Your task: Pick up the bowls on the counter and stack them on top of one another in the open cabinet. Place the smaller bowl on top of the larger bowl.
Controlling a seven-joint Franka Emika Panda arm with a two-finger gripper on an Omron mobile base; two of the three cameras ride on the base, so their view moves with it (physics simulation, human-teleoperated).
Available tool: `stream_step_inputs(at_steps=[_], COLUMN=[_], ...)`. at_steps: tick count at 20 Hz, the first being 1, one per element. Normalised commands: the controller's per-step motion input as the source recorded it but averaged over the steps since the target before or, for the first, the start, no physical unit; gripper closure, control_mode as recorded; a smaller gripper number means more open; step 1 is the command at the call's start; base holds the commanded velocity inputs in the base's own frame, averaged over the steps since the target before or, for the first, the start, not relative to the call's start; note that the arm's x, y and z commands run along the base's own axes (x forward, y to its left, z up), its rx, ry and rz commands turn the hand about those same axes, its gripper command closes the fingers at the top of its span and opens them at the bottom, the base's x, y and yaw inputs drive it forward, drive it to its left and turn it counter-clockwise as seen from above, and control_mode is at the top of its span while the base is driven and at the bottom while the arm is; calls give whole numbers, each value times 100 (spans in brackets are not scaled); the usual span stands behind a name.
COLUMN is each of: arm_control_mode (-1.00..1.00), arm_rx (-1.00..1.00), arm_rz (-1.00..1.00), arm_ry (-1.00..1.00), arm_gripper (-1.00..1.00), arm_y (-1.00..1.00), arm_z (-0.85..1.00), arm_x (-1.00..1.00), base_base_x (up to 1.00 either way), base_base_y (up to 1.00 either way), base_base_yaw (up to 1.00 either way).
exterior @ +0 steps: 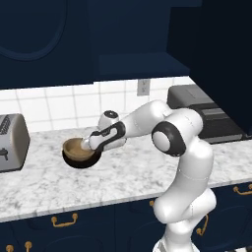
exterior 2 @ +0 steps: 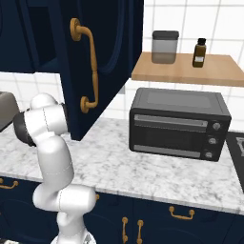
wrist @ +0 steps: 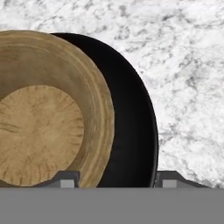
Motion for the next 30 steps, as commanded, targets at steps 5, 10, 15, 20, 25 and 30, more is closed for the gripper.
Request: stream_step_inputs(at_steps=[5,10,15,20,25,30], arm_control_mode=[-100,-100,-100,-100,-100,-100], arm_rx=[0,1,6,17,26,30], arm_rz=[-1,-26,-44,-50,-47,-34], arm_ry=[-21,-30,-32,-26,-17,-14], arm_gripper=[100,100,100,100,100,100], arm_y=[0,-9,-31,-32,-35,-51], arm_z=[27,99,100,100,100,100], arm_x=[-43,-67,-64,-46,-50,-74], base_base_x=[0,0,0,0,0,0], base_base_y=[0,0,0,0,0,0], base_base_yaw=[0,0,0,0,0,0])
